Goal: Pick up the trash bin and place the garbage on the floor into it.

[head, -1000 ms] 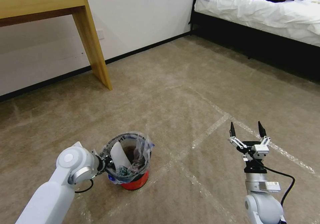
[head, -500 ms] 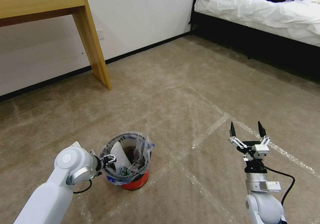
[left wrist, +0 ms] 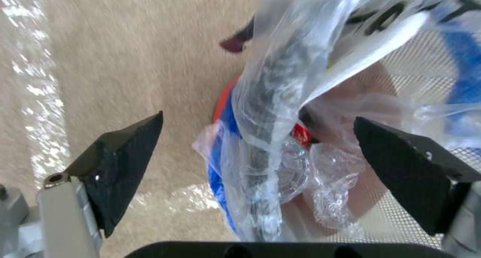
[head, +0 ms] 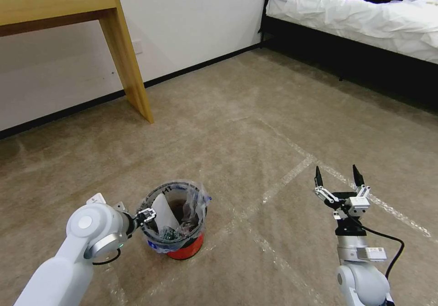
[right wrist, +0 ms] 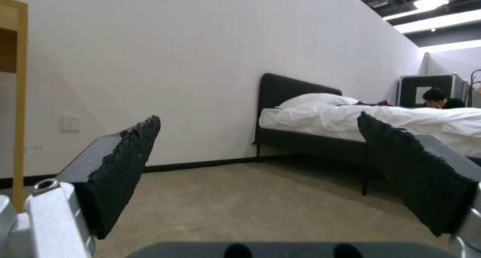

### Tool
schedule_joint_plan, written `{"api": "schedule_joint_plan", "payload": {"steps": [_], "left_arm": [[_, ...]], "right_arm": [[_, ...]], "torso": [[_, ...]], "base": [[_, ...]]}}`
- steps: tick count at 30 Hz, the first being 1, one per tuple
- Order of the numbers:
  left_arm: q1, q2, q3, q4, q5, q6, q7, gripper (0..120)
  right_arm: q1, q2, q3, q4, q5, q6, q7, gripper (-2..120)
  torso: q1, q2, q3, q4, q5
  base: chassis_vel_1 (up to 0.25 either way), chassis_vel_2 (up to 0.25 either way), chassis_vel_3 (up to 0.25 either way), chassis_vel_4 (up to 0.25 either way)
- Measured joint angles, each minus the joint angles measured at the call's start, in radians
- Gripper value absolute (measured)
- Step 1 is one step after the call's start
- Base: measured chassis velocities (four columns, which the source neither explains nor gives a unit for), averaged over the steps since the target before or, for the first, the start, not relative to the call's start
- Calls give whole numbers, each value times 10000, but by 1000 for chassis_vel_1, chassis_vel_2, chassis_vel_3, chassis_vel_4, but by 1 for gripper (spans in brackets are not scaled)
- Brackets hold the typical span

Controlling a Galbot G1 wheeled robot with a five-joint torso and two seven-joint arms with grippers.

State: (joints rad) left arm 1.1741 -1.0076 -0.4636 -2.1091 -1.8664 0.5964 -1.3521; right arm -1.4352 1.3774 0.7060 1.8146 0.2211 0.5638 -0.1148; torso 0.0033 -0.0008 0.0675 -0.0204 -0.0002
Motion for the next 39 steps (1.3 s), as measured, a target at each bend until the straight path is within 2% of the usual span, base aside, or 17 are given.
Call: {"api": "schedule_joint_plan", "payload": {"steps": [5,11,12,13,14,15,16,17,18,21,22,25,26,29,33,35,39], "left_arm": [[99,216,-79,-332,389,113,-16,100],[171,489,-309,-621,1369,281,374,100],[244,585,-421,-794,2200,290,927,100],[284,605,-449,-872,2518,290,1172,100],[422,614,-476,-1070,3561,290,1859,100],[422,614,-476,-1070,3561,290,1859,100],[493,614,-479,-1131,4134,251,2242,100],[767,552,-445,-1177,6942,-245,4211,100],[767,552,-445,-1177,6942,-245,4211,100],[934,230,-267,-789,10433,-1812,6561,100],[934,230,-267,-789,10433,-1812,6561,100],[972,-126,-84,-74,12972,-3478,8217,100],[972,-126,-84,-74,12972,-3478,8217,100],[1231,-409,-23,321,13898,-4315,8802,100],[1371,-599,-15,613,14345,-4815,8957,100],[1468,-762,-70,889,14654,-5342,9132,100],[1603,-808,-89,904,14623,-5411,9165,100]], "right_arm": [[38,5,-23,-6,28,-16,0,100],[65,7,-23,24,146,-93,-7,100],[95,9,-17,50,163,-138,15,100],[107,9,-17,62,164,-157,43,100],[115,5,-10,91,163,-197,135,100],[115,5,-10,91,163,-197,135,100],[119,-2,1,110,162,-221,179,100],[138,-50,42,167,149,-301,358,100],[138,-50,42,167,149,-301,358,100],[167,-174,141,322,82,-562,674,100],[167,-174,141,322,82,-562,674,100],[140,-299,19,718,621,-1062,1128,100],[140,-299,19,718,621,-1062,1128,100],[-35,-556,-175,1214,1455,-1762,1441,100],[-69,-852,-232,1396,1776,-2041,1550,100],[-21,-1280,-246,1439,1941,-2229,1558,100],[15,-1419,-247,1439,1981,-2268,1543,100]], "torso": [[0,0,0,1,-1],[0,0,1,0,-2],[0,1,1,0,-1],[0,0,0,1,1],[0,0,0,0,0],[0,0,0,0,0],[0,0,1,0,-2],[0,0,0,1,1],[0,0,0,1,1],[0,0,1,0,0],[0,0,1,0,0],[0,0,0,-1,-1],[0,0,0,-1,-1],[0,0,0,0,-1],[0,0,0,0,0],[0,0,1,-1,-1],[0,0,1,1,0]], "base": [[0,0,0,0],[0,0,0,0],[0,0,0,0],[0,0,0,0],[0,0,0,0],[0,0,0,0],[0,0,0,0],[0,0,0,0],[0,0,0,0],[0,0,0,0],[0,0,0,0],[0,0,0,0],[0,0,0,0],[0,0,0,0],[0,0,0,0],[0,0,0,0],[0,0,0,0]]}}
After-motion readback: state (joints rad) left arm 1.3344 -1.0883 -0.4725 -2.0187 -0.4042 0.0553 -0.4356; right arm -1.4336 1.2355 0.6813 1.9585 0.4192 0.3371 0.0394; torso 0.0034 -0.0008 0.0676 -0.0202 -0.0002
